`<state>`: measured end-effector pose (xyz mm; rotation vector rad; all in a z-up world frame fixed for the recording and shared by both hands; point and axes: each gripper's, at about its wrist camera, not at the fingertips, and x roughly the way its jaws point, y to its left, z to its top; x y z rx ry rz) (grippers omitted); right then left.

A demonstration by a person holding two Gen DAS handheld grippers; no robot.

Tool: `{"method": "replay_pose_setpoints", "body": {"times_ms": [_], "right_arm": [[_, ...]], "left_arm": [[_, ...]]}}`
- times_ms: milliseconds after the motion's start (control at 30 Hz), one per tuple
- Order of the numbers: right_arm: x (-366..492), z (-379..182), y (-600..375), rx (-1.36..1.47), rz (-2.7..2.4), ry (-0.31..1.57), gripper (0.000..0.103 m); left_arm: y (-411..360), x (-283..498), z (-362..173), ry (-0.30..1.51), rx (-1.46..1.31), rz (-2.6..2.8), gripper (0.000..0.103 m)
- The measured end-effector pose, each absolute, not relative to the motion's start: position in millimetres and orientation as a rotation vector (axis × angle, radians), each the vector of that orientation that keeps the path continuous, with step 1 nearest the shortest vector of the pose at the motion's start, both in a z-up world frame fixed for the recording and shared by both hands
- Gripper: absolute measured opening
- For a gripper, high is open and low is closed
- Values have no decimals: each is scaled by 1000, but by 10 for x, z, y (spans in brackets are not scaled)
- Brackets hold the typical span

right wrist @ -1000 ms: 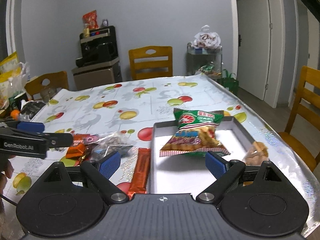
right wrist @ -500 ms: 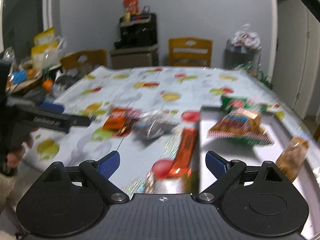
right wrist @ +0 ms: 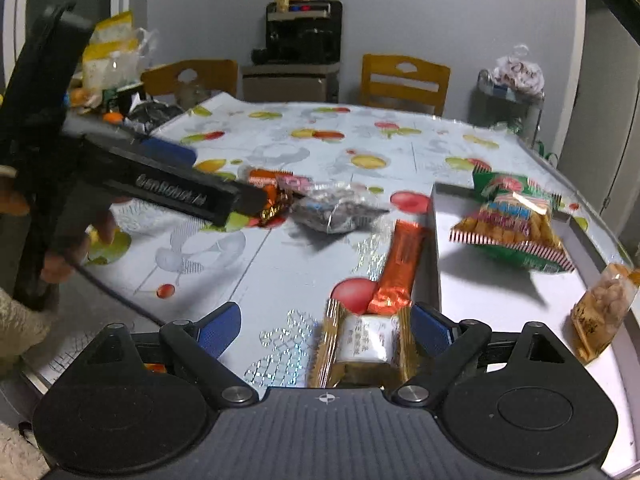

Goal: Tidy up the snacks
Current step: 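Move both tools back toward the remaining snacks on the table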

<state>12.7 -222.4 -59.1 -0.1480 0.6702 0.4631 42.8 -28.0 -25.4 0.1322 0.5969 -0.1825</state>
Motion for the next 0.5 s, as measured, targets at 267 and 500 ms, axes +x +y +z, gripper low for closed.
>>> {"method": "replay_pose_setpoints", "body": {"times_ms": [267, 500], "right_arm": [[165, -682, -2171, -115, 537, 697, 88], [149, -663, -2219, -66, 584, 694, 87]], "left_arm": [[-511, 748, -269, 628, 128, -287, 98], [-643, 1019, -448, 604, 114, -273, 98]]}}
